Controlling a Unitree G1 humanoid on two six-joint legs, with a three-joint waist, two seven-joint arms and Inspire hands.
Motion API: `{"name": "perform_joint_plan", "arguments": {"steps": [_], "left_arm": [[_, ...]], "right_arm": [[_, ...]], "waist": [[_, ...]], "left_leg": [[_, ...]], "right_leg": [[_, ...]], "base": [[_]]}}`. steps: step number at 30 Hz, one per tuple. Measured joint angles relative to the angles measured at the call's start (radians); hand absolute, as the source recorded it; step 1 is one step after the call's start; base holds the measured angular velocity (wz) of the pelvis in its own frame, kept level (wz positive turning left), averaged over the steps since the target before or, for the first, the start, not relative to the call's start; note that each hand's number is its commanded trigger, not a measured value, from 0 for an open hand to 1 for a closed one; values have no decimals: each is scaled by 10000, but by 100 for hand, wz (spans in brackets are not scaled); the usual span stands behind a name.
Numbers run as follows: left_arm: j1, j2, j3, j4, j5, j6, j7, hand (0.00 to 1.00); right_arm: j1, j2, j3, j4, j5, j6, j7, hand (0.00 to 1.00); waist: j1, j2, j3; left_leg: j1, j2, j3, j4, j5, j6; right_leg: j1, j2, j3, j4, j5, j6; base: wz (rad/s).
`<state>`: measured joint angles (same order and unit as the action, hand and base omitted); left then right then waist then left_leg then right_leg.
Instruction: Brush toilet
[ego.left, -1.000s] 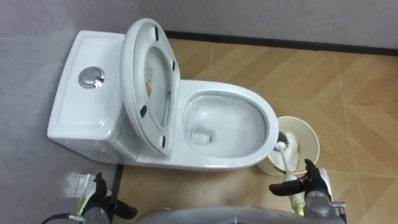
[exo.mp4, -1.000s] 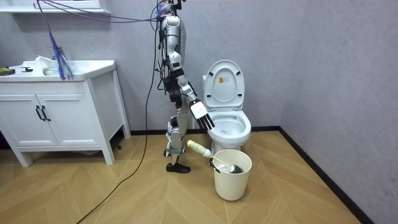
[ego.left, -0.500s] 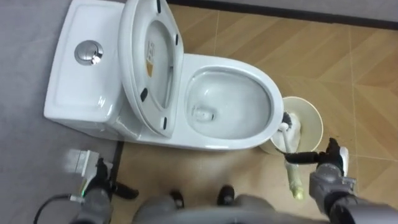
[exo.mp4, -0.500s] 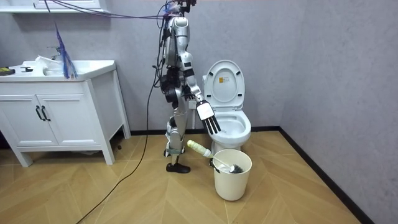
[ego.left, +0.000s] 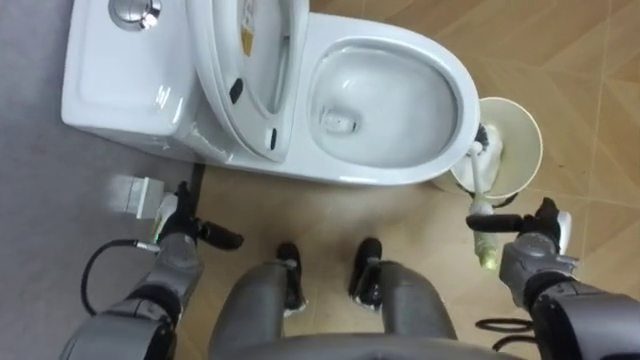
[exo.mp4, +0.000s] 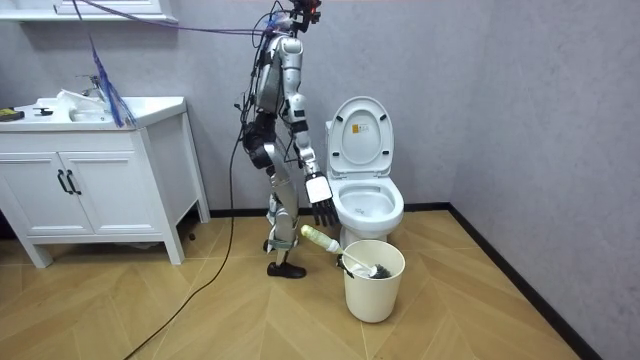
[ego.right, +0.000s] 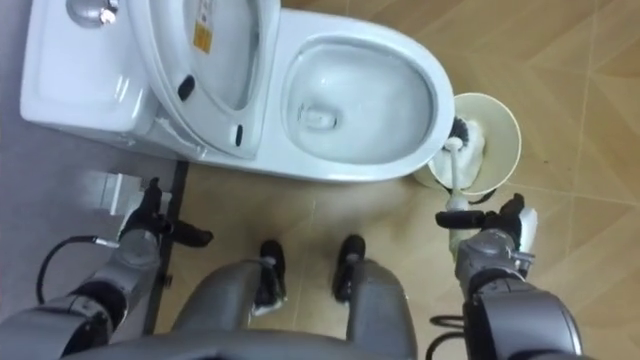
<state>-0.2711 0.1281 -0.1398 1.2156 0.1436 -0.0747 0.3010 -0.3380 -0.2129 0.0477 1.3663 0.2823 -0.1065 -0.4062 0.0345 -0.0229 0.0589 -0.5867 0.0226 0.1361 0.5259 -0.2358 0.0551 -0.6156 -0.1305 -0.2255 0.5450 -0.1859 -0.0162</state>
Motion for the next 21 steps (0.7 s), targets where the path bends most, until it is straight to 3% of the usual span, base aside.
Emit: {"name": "perform_joint_plan", "arguments": {"steps": [4, 7, 13, 21], "left_arm": [[-84, 19, -86, -619, -402, 4, 172, 0], [-134, 16, -437, -1160, -768, -25, 425, 0], [-312, -4, -719, -1856, -1346, -143, 657, 0], [-655, -329, -862, -2692, -1532, -184, 819, 0]], "right_arm": [[-78, -175, 123, -13, 51, 131, 197, 0], [-195, -286, 288, -24, 188, 208, 282, 0], [-381, -417, 284, -23, 476, 210, 401, 0], [-650, -627, 490, -22, 1057, 211, 622, 0]], "waist": [[-11, 24, 43], [4, 55, 52], [-5, 132, 58], [4, 192, 60]], "left_leg": [[-1215, -3, -101, 1298, -350, 75], [-1935, 30, -136, 1916, -408, 115], [-2804, 5, -35, 2567, -448, 199], [-3899, 10, -41, 3640, -671, 219]], "right_leg": [[-1095, -222, 62, 1163, -349, -19], [-1764, -224, 154, 1595, -301, -16], [-2690, -357, 331, 2282, -290, -25], [-3847, -583, 358, 3570, -715, -204]], "base": [[8], [-2], [-3], [5]]}}
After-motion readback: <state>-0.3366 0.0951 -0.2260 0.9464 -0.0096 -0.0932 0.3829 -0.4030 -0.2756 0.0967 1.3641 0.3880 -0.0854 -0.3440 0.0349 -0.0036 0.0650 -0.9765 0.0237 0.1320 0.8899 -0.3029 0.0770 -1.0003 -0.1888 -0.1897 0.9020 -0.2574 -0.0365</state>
